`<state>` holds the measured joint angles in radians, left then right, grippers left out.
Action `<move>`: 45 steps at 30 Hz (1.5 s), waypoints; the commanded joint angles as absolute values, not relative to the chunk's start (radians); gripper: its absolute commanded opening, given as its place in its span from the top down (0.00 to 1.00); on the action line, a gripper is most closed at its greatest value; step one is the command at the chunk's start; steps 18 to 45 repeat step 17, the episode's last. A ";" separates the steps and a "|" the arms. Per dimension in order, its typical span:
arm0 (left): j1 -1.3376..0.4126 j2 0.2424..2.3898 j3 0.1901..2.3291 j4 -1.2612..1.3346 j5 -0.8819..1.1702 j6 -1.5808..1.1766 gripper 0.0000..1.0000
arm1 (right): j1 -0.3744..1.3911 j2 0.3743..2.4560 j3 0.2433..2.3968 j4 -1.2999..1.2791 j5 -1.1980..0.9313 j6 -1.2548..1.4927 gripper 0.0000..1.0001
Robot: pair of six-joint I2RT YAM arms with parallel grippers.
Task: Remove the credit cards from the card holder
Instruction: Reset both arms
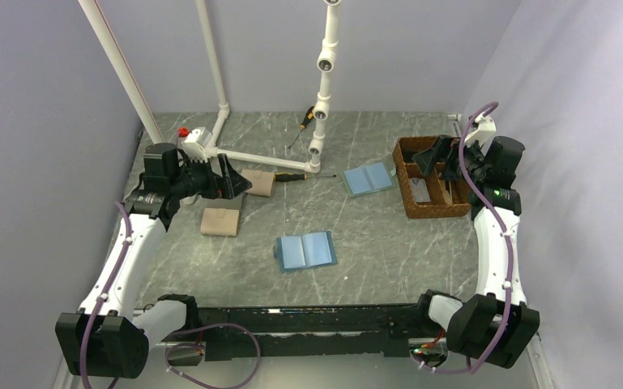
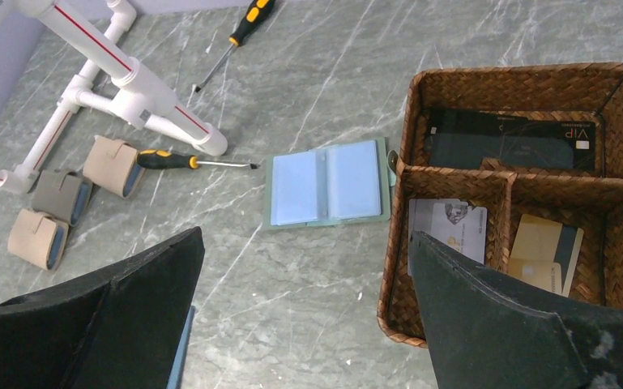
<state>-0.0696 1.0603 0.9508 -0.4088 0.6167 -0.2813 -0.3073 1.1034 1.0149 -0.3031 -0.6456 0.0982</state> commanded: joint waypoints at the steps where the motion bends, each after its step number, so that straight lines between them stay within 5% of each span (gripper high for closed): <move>1: -0.071 1.055 0.951 -0.393 0.651 -0.255 0.01 | -0.314 1.097 1.012 -0.253 -0.630 0.110 0.00; 45: -0.071 1.065 0.954 -0.397 0.661 -0.256 0.01 | -0.319 1.099 1.002 -0.244 -0.639 0.114 0.00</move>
